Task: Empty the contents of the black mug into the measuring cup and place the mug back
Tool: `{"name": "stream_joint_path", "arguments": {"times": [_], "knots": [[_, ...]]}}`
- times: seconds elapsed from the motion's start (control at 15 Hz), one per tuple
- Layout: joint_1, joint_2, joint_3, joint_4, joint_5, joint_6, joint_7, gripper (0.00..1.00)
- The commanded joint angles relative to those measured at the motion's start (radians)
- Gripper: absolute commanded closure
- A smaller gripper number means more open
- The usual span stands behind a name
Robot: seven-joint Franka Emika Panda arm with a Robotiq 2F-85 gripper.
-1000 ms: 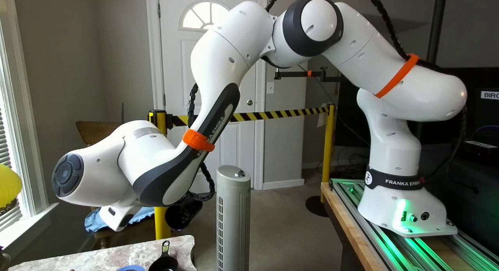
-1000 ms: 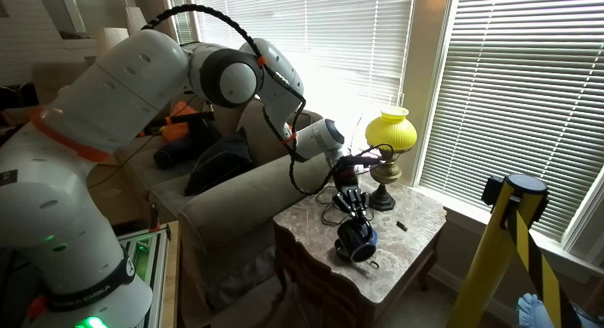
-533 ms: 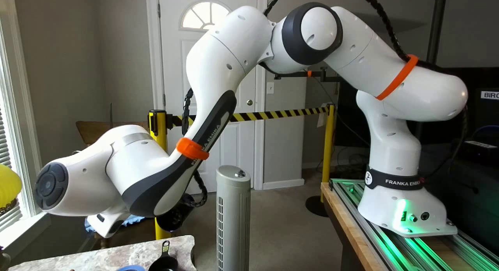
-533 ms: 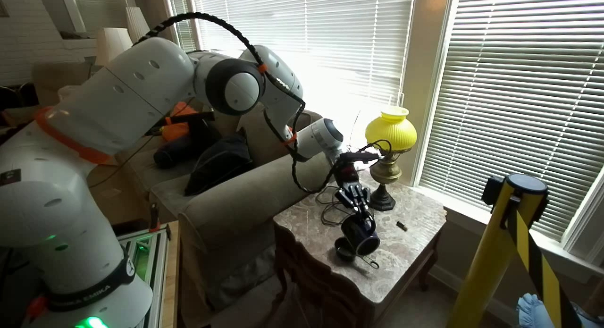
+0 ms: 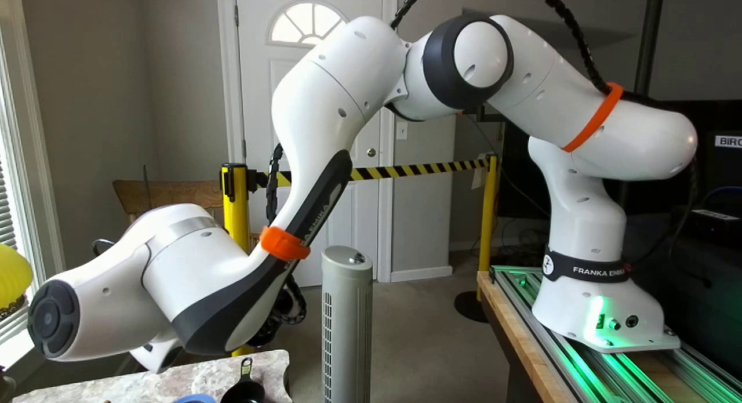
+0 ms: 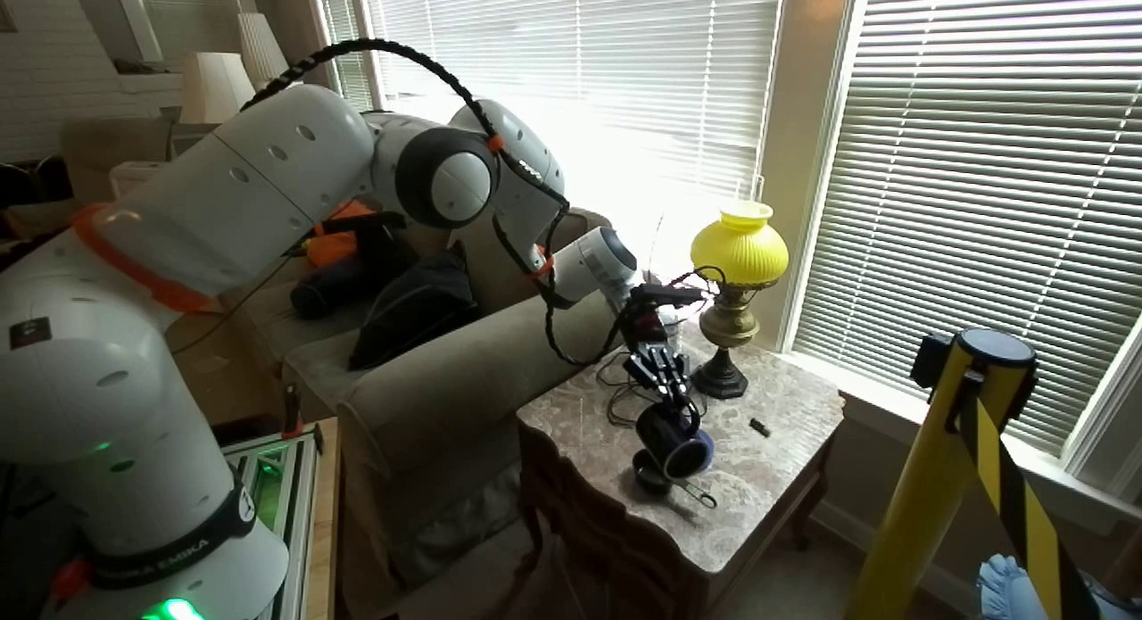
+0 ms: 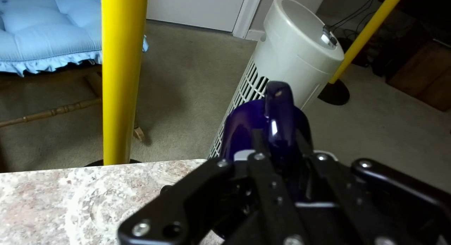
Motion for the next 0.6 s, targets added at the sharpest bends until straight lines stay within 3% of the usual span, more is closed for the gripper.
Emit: {"name": "stream_joint_path", "arguments": {"times": [0.0,0.53], "knots": [[0.021,0.046,0.001,0.061,-0.044,-0.09,-0.022,0.95],[0.033,0.092,0.0,0.107,-0.083,-0.14,-0.042,0.95]]}}
